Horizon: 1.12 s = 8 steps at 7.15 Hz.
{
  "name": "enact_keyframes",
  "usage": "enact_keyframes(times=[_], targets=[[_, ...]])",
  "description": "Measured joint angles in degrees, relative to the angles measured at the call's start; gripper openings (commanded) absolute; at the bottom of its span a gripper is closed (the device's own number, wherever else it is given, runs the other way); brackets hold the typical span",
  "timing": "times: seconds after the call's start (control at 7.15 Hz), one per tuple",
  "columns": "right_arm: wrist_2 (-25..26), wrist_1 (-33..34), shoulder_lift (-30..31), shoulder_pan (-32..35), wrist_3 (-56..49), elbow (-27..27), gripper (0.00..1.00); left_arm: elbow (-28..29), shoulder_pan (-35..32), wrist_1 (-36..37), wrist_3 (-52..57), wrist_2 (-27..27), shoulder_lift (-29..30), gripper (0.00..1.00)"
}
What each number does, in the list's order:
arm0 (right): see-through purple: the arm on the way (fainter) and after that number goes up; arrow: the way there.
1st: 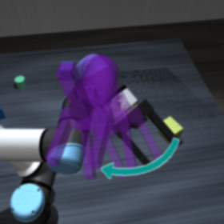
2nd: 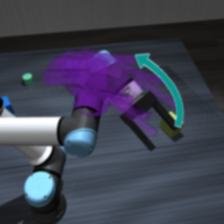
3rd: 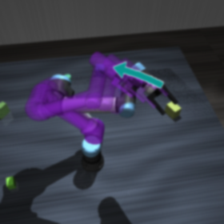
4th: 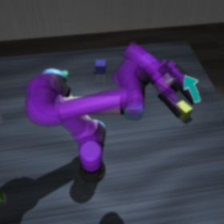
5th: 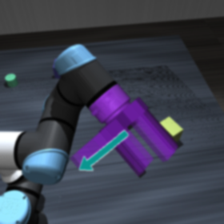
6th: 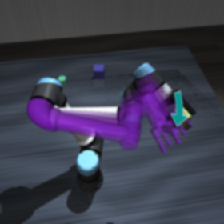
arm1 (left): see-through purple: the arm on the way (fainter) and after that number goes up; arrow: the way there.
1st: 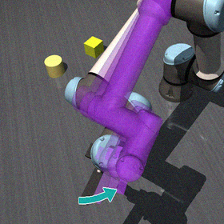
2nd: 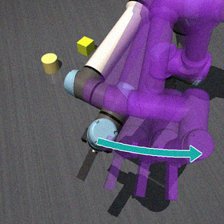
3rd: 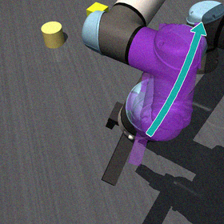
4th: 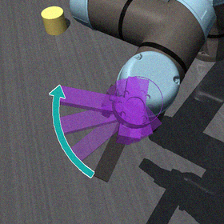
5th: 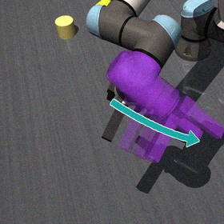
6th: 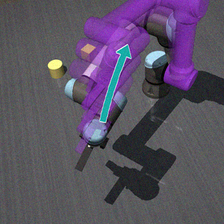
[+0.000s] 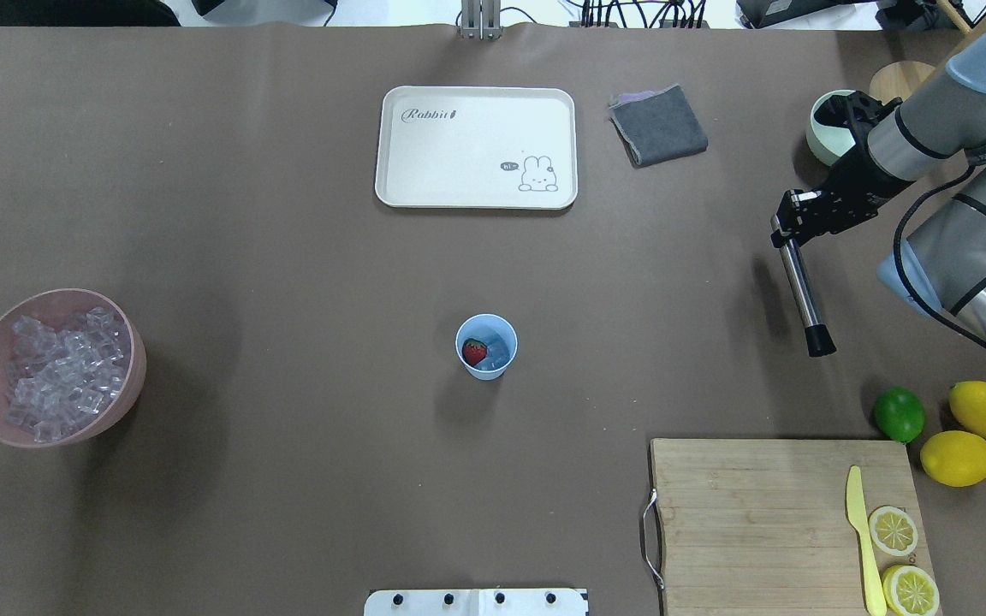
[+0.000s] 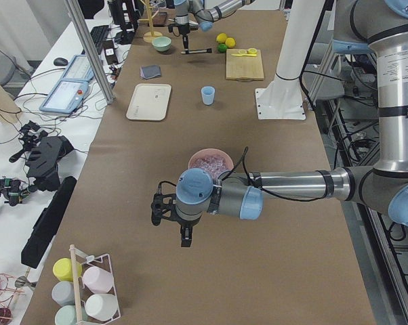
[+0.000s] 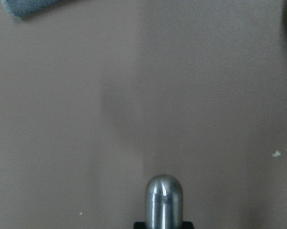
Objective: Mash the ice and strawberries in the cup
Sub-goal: 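Set the muddler upright on the table and open the right gripper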
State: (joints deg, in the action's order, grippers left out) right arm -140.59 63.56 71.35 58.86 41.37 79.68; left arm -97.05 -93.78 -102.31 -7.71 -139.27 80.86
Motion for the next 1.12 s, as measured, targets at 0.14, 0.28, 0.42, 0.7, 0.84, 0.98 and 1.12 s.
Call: enact_keyframes(times=[0.14, 0.28, 0.42, 0.7, 0.84, 0.98, 1.12], targets=[[0.2, 0.0, 0.2, -0.2, 0.2, -0.9, 0.0, 0.0, 0.0, 0.0, 0.0, 0.0, 0.0, 0.98], [0.4, -0.1, 0.3, -0.2, 0.3, -1.5, 0.0, -0.1, 0.0, 0.0, 0.0, 0.0, 0.0, 0.98], [0.6, -0.1, 0.2, -0.2, 0.4, -1.8, 0.0, -0.2, 0.0, 0.0, 0.0, 0.0, 0.0, 0.98], [1.5, -0.1, 0.9, -0.2, 0.4, -2.0, 0.54, -0.3, 0.0, 0.1, 0.0, 0.0, 0.0, 0.98], [2.1, -0.2, 1.0, -0.2, 0.3, -1.9, 1.0, -0.4, 0.0, 0.1, 0.0, 0.0, 0.0, 0.98], [3.0, -0.4, 1.0, -0.2, 0.0, -1.5, 1.0, -0.4, 0.0, 0.1, -0.1, 0.0, 0.0, 0.98], [4.2, -0.5, 1.0, 0.0, -0.3, -0.8, 1.0, -0.4, 0.0, 0.1, -0.1, 0.0, 0.1, 0.98]])
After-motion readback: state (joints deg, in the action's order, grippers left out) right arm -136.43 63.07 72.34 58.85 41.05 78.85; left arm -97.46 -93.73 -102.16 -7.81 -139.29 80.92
